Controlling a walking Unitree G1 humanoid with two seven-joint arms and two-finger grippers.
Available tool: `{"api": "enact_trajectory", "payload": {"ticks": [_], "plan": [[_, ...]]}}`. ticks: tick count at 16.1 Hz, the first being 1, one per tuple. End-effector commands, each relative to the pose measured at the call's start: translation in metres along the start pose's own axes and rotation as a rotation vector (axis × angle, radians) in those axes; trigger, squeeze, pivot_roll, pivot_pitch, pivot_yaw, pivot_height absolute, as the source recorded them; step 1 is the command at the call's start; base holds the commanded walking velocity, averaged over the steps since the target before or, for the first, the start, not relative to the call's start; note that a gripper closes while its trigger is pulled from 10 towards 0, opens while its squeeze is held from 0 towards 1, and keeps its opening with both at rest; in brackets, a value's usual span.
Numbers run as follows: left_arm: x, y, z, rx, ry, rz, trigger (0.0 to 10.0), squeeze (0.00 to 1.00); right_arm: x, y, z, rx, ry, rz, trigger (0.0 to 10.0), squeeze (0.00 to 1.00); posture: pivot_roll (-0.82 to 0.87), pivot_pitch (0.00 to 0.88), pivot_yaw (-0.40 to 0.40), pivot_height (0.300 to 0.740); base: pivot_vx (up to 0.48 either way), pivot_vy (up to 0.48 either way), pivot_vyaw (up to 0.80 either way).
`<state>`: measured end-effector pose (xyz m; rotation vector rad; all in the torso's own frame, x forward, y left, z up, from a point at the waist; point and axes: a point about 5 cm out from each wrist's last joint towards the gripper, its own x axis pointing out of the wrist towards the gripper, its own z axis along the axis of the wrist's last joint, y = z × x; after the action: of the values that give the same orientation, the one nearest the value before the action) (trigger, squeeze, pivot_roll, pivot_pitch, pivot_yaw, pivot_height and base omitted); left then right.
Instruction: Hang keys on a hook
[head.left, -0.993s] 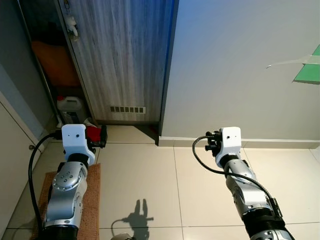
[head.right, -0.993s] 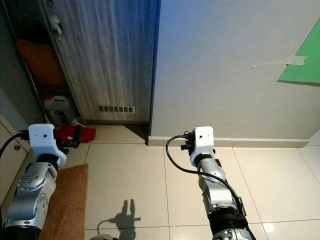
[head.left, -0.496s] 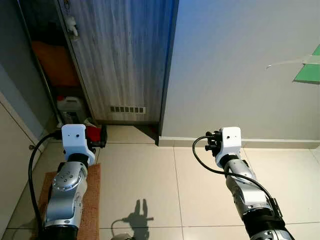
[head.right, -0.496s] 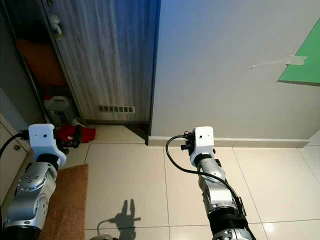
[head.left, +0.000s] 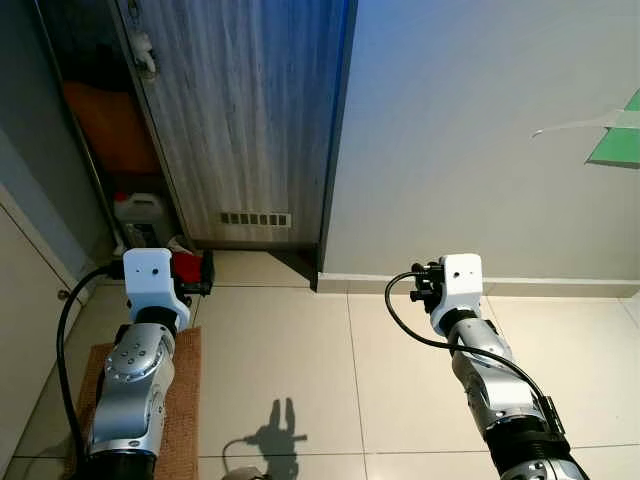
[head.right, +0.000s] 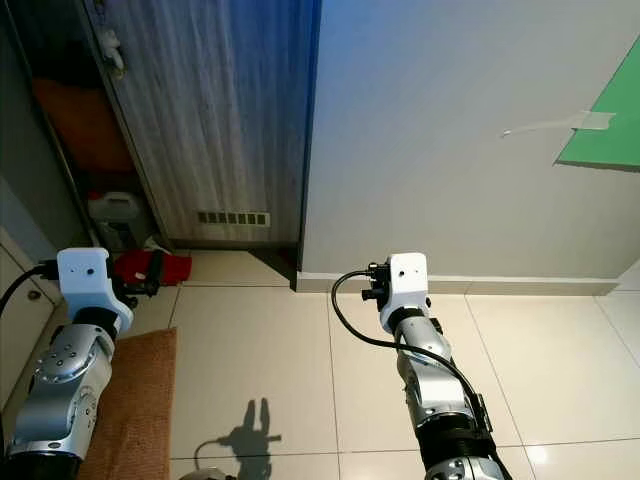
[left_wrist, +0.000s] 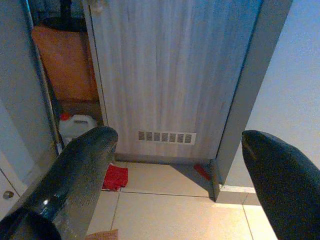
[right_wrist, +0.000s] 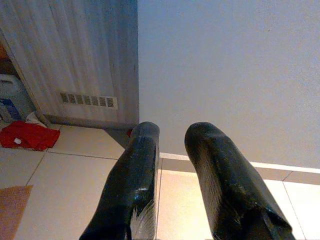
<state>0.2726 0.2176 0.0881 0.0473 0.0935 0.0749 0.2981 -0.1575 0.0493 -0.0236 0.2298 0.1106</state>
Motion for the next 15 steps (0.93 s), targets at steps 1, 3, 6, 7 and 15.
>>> {"api": "enact_trajectory", "payload": {"ticks": [1,3,6,7,15], "plan": [[-0.006,-0.027,-0.008,-0.032,0.166,-0.02,10.0,0.0,-0.049,-0.019,-0.003,0.019,0.028,-0.117,10.0,0.0,-0.06,0.0,0.013,0.74,0.0,0.0,0.0],[-0.004,-0.028,-0.007,-0.01,0.159,-0.029,10.0,0.0,-0.047,-0.02,-0.002,-0.001,0.024,-0.133,10.0,0.0,-0.07,0.0,0.025,0.74,0.0,0.0,0.0],[-0.001,-0.029,-0.005,-0.015,0.15,-0.048,10.0,1.0,-0.042,-0.018,0.003,-0.016,-0.018,-0.116,10.0,1.0,-0.05,0.0,0.014,0.74,0.0,0.0,0.0],[-0.002,-0.029,-0.004,-0.026,0.143,-0.057,10.0,1.0,-0.042,-0.017,0.007,0.007,-0.048,-0.101,10.0,1.0,-0.05,0.0,0.007,0.74,0.0,0.0,0.0],[-0.018,-0.019,0.0,-0.058,0.127,-0.026,10.0,1.0,-0.04,-0.01,0.025,0.002,-0.112,-0.049,10.0,1.0,0.01,0.0,-0.057,0.74,0.0,0.0,0.0]]}}
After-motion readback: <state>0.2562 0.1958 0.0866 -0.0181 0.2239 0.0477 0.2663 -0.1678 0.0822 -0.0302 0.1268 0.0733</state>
